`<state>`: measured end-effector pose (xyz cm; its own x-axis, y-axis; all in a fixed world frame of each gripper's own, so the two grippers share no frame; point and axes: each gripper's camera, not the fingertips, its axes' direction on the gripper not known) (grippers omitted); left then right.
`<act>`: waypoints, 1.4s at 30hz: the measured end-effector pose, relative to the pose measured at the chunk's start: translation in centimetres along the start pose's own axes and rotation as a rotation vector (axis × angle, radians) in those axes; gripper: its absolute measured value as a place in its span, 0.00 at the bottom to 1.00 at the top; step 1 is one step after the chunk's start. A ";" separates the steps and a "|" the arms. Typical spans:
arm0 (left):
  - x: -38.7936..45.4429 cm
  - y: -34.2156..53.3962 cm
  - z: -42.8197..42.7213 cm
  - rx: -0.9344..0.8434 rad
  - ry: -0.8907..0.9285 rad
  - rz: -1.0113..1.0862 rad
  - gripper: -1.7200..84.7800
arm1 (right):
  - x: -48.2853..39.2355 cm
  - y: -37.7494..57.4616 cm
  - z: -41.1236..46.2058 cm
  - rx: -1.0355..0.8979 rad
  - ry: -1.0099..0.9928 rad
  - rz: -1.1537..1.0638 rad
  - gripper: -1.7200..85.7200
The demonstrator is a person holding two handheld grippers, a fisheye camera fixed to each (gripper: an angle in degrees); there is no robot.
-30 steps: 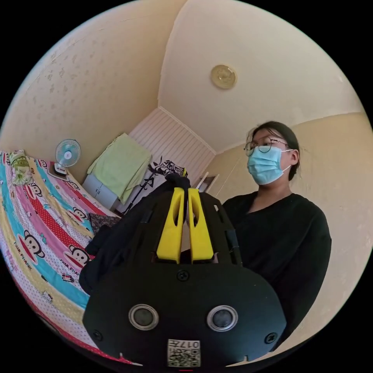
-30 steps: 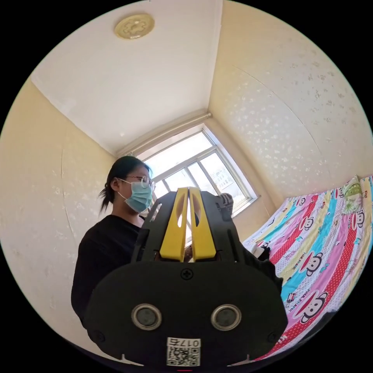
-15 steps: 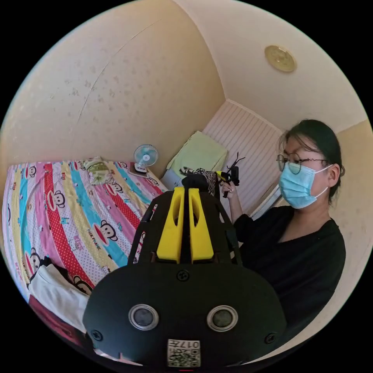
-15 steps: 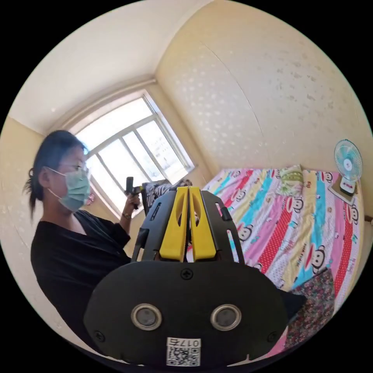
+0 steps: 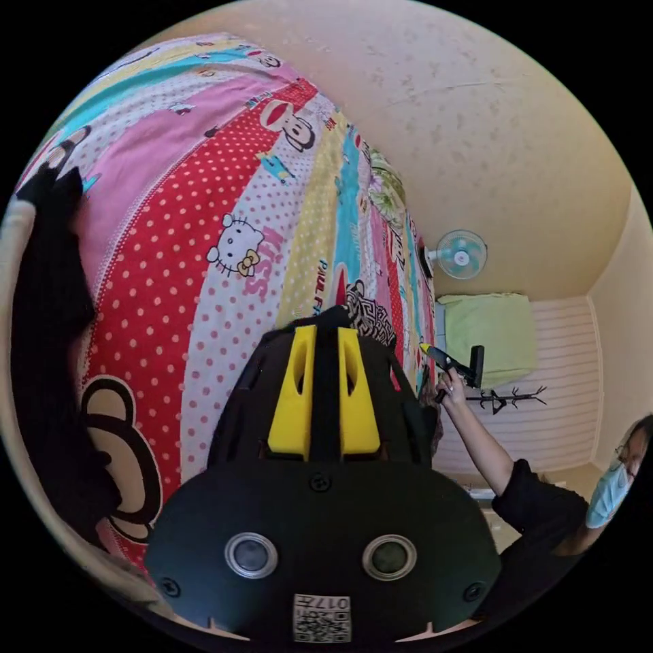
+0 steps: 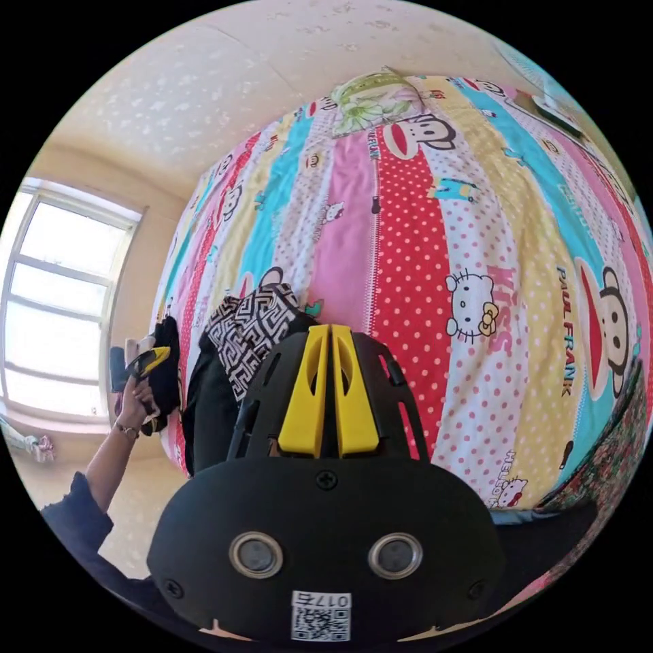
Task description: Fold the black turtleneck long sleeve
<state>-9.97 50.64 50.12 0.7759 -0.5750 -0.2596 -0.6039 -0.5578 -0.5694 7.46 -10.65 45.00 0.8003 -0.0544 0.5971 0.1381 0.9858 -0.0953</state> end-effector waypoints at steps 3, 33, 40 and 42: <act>-0.2 7.0 -3.7 0.003 -0.007 0.099 0.14 | 0.2 3.6 1.1 -0.083 -0.010 -0.100 0.11; -4.6 27.6 -18.7 -0.538 0.021 -0.090 0.08 | 13.5 20.9 11.4 -0.635 0.161 0.287 0.17; -4.6 28.4 -27.4 -0.592 0.167 -0.169 0.06 | 12.3 20.7 7.3 -0.763 0.291 0.113 0.06; -5.8 30.5 -28.4 -0.584 0.143 -0.253 0.07 | 13.6 21.8 8.3 -0.868 0.381 0.068 0.07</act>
<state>-38.09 19.98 56.47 0.8995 -0.4347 -0.0440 -0.4368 -0.8967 -0.0711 16.57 11.42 57.65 0.9379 -0.2005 0.2830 0.3468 0.5346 -0.7707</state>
